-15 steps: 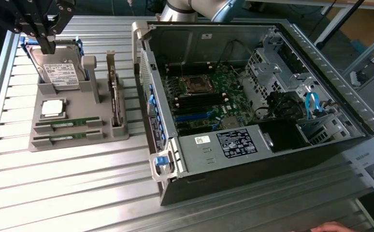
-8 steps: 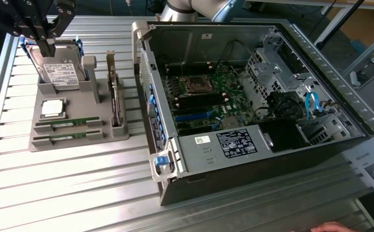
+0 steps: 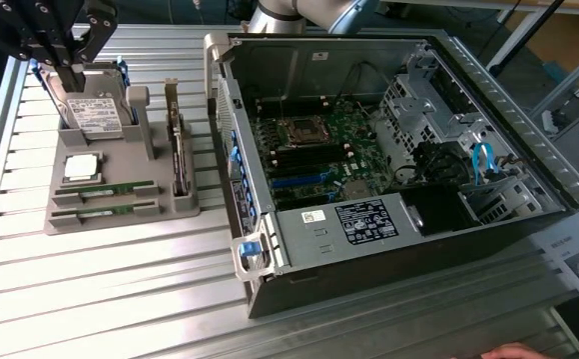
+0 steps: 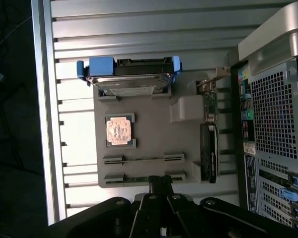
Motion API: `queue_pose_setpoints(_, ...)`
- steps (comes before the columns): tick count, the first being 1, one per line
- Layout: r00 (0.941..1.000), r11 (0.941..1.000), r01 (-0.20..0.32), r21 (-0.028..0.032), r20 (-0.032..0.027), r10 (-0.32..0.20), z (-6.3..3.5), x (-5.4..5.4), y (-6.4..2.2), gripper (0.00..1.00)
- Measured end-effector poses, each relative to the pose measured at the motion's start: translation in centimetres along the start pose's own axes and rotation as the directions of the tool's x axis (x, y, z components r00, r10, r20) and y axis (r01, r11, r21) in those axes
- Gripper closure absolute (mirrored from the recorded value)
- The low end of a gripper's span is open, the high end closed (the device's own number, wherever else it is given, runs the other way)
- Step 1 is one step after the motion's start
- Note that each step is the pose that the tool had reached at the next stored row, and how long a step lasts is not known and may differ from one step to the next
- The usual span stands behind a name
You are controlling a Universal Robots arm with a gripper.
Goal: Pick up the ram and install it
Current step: 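Reach for the ram, then pick up the ram and move it above insertion slot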
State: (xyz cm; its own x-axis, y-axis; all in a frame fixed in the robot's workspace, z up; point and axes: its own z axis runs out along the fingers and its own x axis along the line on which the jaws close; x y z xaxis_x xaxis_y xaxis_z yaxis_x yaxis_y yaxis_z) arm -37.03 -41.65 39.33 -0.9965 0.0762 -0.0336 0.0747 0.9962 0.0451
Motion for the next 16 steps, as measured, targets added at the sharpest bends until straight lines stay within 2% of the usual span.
queue_pose_setpoints(16,1.0,1.0,0.001,0.0,0.0,-0.001,0.0,0.0,-0.05,0.9)
